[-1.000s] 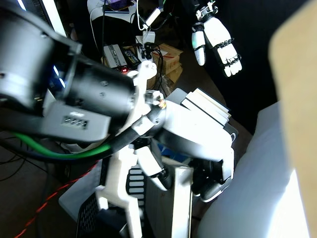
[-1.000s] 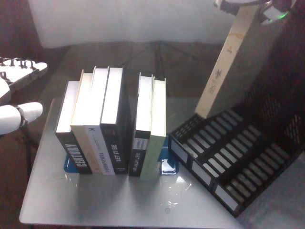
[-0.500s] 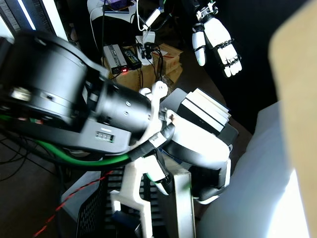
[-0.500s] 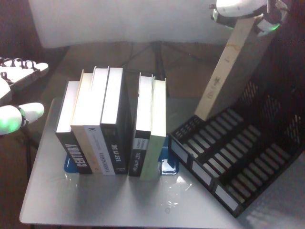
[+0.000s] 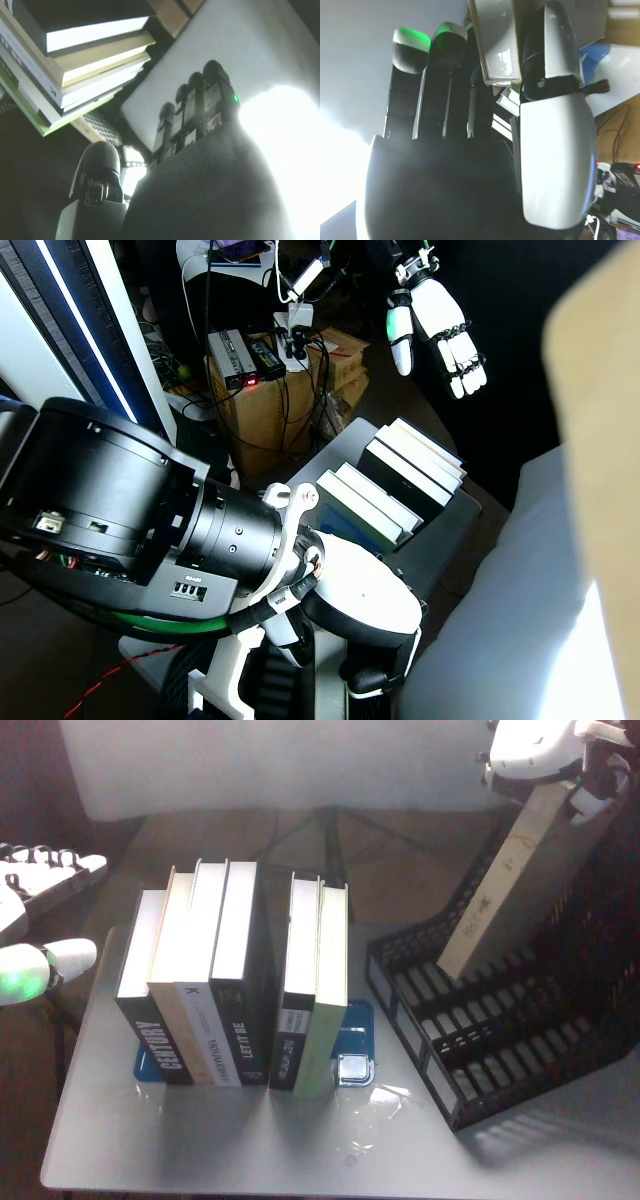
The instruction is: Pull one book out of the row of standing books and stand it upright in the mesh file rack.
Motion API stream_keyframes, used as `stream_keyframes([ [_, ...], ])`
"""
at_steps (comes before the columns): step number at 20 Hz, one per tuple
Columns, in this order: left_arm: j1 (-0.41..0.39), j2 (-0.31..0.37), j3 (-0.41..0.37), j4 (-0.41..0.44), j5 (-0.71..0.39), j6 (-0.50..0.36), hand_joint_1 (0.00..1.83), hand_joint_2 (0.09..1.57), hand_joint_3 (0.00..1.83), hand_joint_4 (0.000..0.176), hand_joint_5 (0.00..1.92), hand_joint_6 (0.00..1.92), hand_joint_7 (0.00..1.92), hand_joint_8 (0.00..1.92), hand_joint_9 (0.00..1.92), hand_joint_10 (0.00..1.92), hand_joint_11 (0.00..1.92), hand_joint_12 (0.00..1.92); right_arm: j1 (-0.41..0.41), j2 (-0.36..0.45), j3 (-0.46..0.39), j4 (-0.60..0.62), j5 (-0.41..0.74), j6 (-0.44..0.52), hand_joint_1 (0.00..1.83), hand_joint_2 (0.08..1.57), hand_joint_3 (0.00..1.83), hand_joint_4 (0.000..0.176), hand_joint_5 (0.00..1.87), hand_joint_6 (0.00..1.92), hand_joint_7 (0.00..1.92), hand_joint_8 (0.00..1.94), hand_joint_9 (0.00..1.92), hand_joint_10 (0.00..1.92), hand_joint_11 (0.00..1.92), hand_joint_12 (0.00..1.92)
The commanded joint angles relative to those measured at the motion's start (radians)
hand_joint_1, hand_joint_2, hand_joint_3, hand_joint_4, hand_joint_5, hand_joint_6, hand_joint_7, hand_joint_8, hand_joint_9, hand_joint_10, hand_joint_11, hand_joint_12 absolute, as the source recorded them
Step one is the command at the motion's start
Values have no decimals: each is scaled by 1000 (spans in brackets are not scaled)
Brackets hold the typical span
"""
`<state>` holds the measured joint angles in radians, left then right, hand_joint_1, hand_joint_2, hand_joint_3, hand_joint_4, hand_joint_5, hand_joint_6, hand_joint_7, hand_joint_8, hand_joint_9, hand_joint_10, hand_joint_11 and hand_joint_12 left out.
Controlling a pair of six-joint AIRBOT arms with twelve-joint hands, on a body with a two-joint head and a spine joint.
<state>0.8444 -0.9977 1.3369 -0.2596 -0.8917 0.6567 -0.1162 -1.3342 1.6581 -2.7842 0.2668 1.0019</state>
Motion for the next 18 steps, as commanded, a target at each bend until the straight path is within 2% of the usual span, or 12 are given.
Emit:
stream_keyframes([
  [1,0,1,10,-20,-115,-3,82,1442,0,90,0,0,0,0,0,0,0,0,5,6,5,-18,-90,-4,1214,1225,2,0,736,1133,848,1501,983,1621,1049,1911],
  [3,0,1,10,-19,-115,-3,103,1439,0,95,0,0,0,0,0,0,0,0,4,3,6,-19,-91,-4,1214,1225,2,0,736,1133,848,1501,983,1622,1049,1912],
  [4,1,1,10,-19,-115,-4,103,1436,0,108,0,0,0,0,0,0,0,0,4,3,6,-18,-91,-3,1214,1225,2,0,736,1133,848,1501,983,1622,1049,1912],
  [5,1,1,10,-19,-115,-4,122,1434,0,92,0,0,0,0,0,0,0,0,4,4,6,-18,-92,8,1214,1225,2,0,736,1134,848,1501,983,1622,1049,1912],
  [6,1,1,10,-19,-115,-4,114,1435,0,97,0,0,0,0,0,0,0,0,4,10,3,-18,-100,27,1214,1225,2,0,736,1134,848,1501,983,1622,1049,1912],
  [8,1,1,10,-19,-116,-5,126,1431,0,97,0,0,0,0,0,0,0,0,4,8,10,-18,-106,29,1214,1225,2,0,735,1134,848,1502,983,1623,1049,1912],
  [10,1,0,11,-19,-117,-5,124,1429,0,111,0,0,0,0,0,0,0,0,1,0,26,-18,-105,36,1214,1225,2,0,735,1134,848,1502,983,1623,1049,1912],
  [12,1,0,11,-20,-118,-5,111,1428,0,93,0,0,0,0,0,0,0,0,-7,-10,42,-18,-105,47,1214,1225,1,0,735,1134,848,1502,983,1623,1049,1912],
  [13,1,0,11,-20,-118,-6,118,1423,0,90,0,0,0,0,0,0,0,0,-10,-13,45,-18,-106,48,1214,1225,1,0,735,1134,848,1502,983,1623,1049,1912],
  [18,1,0,10,-20,-120,-7,143,1420,0,92,0,0,0,0,0,0,0,0,-12,-13,45,-18,-106,56,1214,1225,1,0,735,1134,848,1502,983,1623,1049,1912],
])
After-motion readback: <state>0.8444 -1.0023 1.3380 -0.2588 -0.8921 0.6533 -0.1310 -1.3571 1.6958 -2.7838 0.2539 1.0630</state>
